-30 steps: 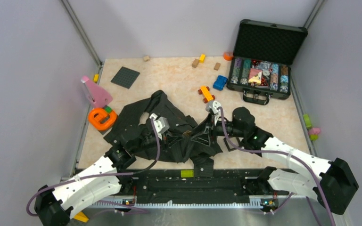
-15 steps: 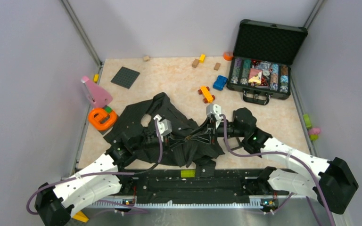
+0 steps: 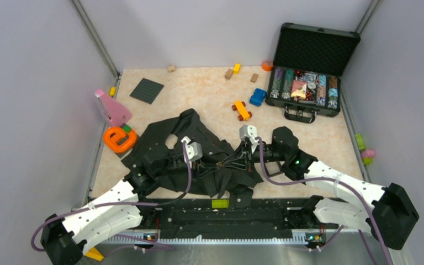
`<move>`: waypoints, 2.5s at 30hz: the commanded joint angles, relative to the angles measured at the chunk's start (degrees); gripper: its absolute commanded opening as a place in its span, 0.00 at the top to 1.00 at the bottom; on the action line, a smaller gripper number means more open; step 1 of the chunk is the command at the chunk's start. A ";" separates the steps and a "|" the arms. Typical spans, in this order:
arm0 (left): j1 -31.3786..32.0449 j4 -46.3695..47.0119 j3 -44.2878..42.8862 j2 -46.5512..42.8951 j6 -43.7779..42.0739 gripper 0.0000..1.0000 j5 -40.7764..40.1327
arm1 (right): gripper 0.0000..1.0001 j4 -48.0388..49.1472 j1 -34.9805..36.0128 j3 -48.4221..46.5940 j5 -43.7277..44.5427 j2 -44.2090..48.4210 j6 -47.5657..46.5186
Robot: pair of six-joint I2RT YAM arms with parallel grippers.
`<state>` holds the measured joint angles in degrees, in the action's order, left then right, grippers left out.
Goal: Remove the brooch from the garment
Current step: Remove the brooch from the clothes.
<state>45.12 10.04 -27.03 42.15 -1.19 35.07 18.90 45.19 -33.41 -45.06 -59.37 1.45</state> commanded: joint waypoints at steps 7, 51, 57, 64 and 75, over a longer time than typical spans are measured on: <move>0.22 8.81 6.17 -9.11 1.01 0.46 -6.31 | 1.00 8.13 -0.97 1.20 6.11 6.38 4.40; 0.19 28.41 8.93 -2.35 7.45 0.45 -2.79 | 1.00 24.66 -0.97 4.63 1.56 2.91 14.62; 0.18 30.16 8.20 0.44 7.93 0.48 -2.66 | 1.00 28.18 -0.89 5.55 1.20 2.68 16.60; 0.19 30.04 8.01 0.28 8.01 0.65 -3.60 | 1.00 27.09 -0.89 5.42 1.11 3.04 15.70; 0.21 30.03 8.03 0.19 8.07 0.68 -4.22 | 1.00 26.03 -0.20 5.58 3.23 3.12 15.25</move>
<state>45.39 36.91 -18.31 42.87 6.90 31.68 41.54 44.51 -27.27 -41.74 -56.86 17.06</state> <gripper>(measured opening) 0.366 0.014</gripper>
